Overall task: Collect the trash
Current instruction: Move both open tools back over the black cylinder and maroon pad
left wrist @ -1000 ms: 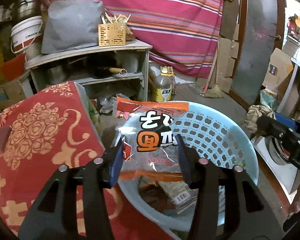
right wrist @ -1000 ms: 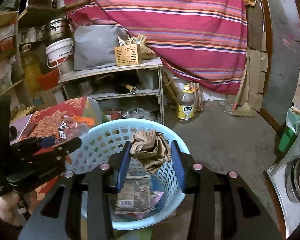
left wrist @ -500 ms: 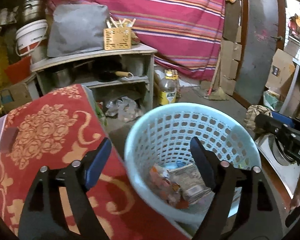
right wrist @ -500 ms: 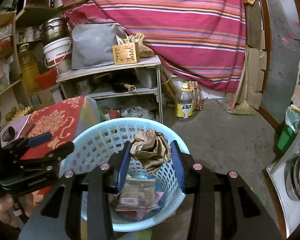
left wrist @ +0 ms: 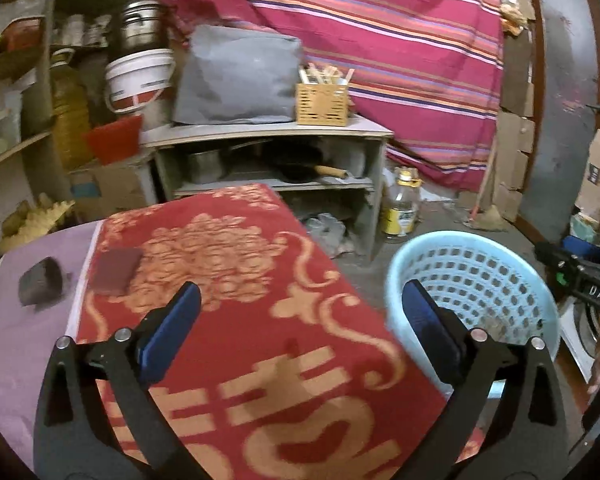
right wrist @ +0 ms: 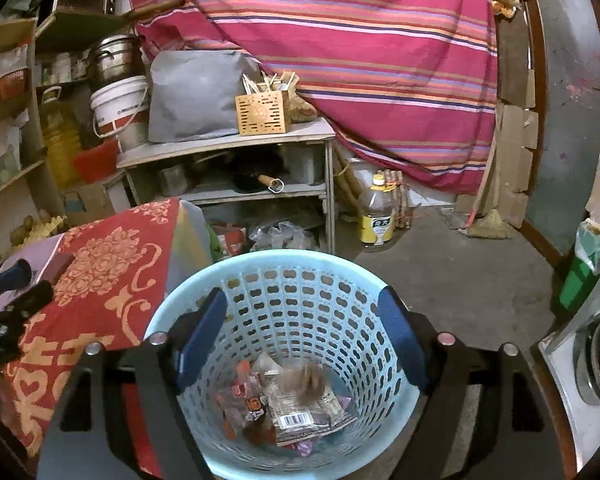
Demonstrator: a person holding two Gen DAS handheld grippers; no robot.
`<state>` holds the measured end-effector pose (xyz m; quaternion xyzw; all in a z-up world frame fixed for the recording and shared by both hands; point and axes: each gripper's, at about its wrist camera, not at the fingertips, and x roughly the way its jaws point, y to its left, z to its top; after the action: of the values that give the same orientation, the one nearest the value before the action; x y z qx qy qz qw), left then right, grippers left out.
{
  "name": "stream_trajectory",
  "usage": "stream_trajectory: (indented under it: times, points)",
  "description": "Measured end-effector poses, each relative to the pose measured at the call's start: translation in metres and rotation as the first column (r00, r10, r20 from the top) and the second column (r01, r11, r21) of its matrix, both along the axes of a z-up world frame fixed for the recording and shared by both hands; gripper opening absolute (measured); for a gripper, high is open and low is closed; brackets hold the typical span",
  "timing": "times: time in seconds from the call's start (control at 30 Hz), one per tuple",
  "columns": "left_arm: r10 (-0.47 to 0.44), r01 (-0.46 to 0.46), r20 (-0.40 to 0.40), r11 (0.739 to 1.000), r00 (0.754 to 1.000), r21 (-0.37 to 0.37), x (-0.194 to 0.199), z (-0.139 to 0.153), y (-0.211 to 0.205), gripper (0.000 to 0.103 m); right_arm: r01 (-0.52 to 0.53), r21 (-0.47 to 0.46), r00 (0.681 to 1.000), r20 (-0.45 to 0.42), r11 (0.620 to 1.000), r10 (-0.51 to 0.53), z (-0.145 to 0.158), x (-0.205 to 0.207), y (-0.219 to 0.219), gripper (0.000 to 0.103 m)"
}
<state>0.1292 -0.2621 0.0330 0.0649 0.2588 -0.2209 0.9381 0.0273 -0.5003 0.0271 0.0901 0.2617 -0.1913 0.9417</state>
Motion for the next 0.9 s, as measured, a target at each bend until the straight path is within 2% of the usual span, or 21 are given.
stream_trajectory:
  times: [0.1, 0.13, 0.17, 0.2, 0.37, 0.53, 0.9]
  points:
    - [0.042, -0.042, 0.016, 0.999, 0.999, 0.014, 0.002, 0.004, 0.023, 0.097, -0.018, 0.006, 1.000, 0.013, 1.000, 0.018, 0.009, -0.002, 0.013, 0.077]
    - [0.056, -0.056, 0.020, 0.998, 0.998, 0.013, 0.003, 0.006, 0.033, 0.097, -0.025, 0.004, 1.000, 0.018, 1.000, 0.025, 0.011, -0.002, 0.018, 0.080]
    - [0.074, -0.074, 0.024, 0.997, 0.997, 0.010, 0.004, 0.008, 0.044, 0.097, -0.035, -0.007, 0.999, 0.034, 0.999, 0.036, 0.017, -0.004, 0.026, 0.089]
    - [0.086, -0.086, 0.027, 0.996, 0.996, 0.007, 0.004, 0.010, 0.053, 0.097, -0.045, -0.020, 0.998, 0.052, 0.999, 0.046, 0.022, -0.005, 0.034, 0.091]
    - [0.151, -0.151, 0.038, 0.989, 0.988, -0.001, 0.005, 0.018, 0.097, 0.097, -0.121, -0.046, 0.989, 0.078, 0.992, 0.124, 0.035, 0.002, 0.074, 0.091]
    - [0.214, -0.216, 0.064, 0.976, 0.975, 0.014, 0.006, 0.023, 0.137, 0.097, -0.184, -0.071, 0.980, 0.067, 0.980, 0.189, 0.037, 0.019, 0.117, 0.091]
    - [0.339, -0.339, 0.041, 0.941, 0.940, 0.006, 0.022, 0.021, 0.221, 0.097, -0.269, -0.093, 0.961, 0.044, 0.959, 0.274, 0.033, 0.057, 0.190, 0.091]
